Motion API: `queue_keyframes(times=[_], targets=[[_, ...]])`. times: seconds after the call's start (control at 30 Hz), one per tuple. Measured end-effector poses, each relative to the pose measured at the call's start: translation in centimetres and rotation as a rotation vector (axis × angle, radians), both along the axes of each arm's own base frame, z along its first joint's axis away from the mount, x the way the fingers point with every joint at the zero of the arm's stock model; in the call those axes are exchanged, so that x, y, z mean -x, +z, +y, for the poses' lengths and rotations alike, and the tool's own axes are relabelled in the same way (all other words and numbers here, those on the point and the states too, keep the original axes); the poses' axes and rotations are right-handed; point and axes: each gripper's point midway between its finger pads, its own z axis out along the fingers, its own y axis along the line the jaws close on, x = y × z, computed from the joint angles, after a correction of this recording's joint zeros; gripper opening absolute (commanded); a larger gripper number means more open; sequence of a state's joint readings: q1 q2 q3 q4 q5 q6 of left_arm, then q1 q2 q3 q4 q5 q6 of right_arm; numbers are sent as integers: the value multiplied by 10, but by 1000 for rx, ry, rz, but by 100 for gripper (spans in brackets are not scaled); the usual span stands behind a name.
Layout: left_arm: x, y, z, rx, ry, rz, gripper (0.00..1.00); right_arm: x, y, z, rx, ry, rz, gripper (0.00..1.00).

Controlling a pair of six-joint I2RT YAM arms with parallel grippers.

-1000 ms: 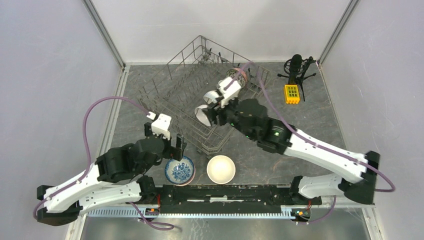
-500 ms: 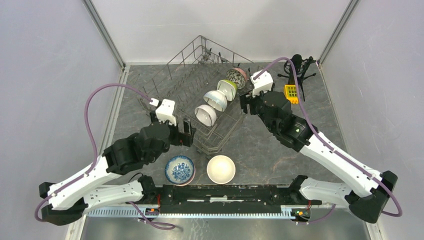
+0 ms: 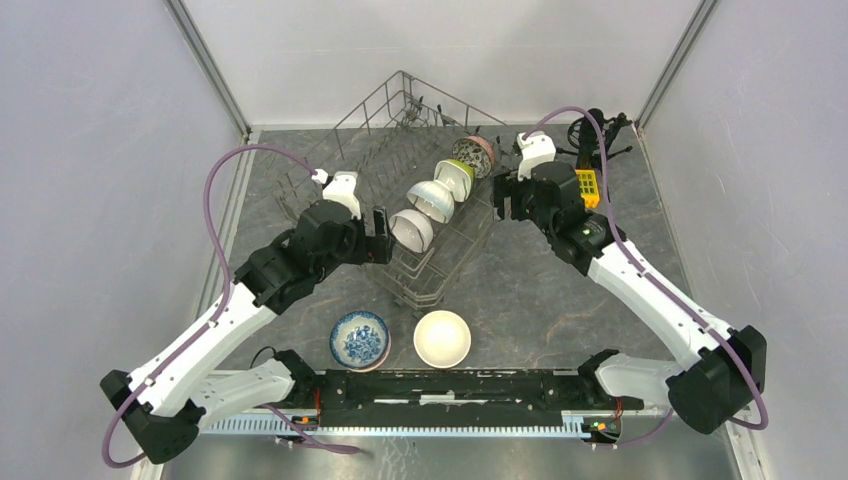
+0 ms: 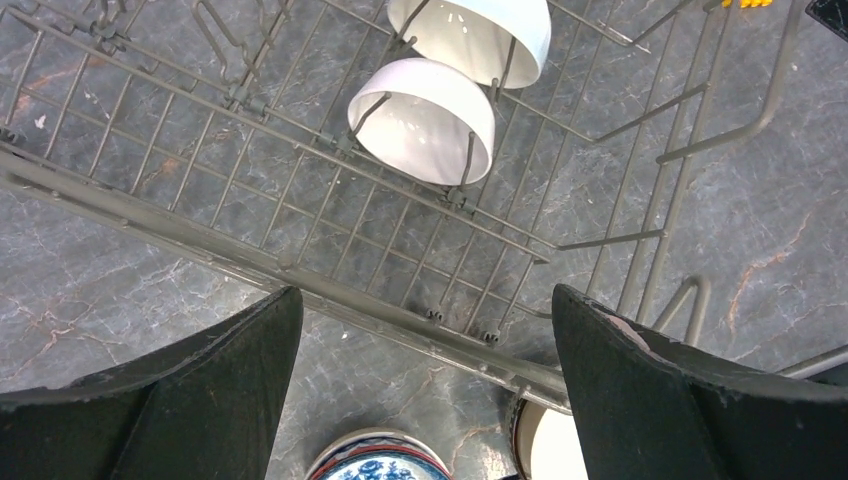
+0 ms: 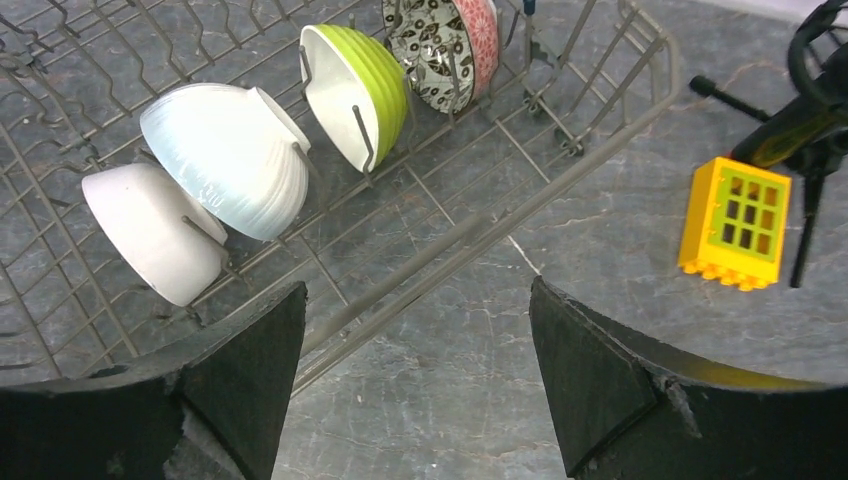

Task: Load the bowls into the dish rack
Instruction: Adjust the dish rack at the center of the board.

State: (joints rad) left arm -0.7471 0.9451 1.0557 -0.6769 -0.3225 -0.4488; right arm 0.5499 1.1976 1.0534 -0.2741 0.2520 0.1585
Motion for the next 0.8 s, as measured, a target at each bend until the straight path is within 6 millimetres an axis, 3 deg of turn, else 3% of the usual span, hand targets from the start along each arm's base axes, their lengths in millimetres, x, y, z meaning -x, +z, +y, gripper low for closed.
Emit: queue_keyframes(times=[0.3, 0.53, 0.8], targets=[[-9, -7, 1, 27, 0, 43, 95, -8, -31, 6, -152, 29, 96, 74], [-9, -8, 1, 29, -3, 48, 90, -12, -36, 23, -255, 70, 123, 63], [-9, -9, 2, 25, 2, 51, 82, -19, -42, 27, -348, 49, 142, 39]])
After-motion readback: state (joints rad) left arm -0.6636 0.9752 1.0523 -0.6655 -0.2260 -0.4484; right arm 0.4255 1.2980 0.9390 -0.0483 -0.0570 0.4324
